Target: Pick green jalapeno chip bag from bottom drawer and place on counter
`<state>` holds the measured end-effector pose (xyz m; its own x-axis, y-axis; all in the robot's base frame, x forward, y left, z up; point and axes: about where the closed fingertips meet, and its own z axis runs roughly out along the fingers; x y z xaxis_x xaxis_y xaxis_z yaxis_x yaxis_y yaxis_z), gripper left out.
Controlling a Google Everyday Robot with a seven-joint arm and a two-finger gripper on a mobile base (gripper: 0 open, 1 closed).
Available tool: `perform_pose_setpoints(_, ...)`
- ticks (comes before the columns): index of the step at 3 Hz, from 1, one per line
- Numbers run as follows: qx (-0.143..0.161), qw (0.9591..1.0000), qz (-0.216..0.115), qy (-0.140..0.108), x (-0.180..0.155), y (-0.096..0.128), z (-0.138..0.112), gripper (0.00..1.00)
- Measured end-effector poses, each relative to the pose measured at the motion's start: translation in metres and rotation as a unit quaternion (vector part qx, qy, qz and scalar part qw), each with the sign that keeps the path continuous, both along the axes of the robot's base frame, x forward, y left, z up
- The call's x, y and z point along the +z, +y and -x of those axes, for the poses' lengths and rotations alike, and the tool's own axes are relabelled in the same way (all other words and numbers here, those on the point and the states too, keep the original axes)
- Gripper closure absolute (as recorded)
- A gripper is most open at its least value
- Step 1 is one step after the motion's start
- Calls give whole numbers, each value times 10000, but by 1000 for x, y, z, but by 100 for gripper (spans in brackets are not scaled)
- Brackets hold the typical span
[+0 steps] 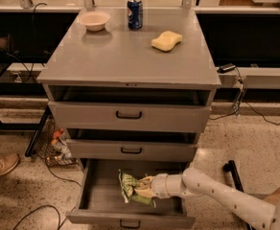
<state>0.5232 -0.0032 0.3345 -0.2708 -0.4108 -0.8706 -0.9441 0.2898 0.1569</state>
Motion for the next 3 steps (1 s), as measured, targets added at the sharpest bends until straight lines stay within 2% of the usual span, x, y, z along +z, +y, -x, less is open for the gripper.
perform_pose_setpoints(1, 231, 9992, -235, -234, 28, -4, 6, 100)
perform_pose_setpoints(2, 421, 9966, -274, -654, 91, -19, 19, 100)
perform_pose_setpoints(3, 544, 9927, -41, -1079, 171, -34, 32, 100)
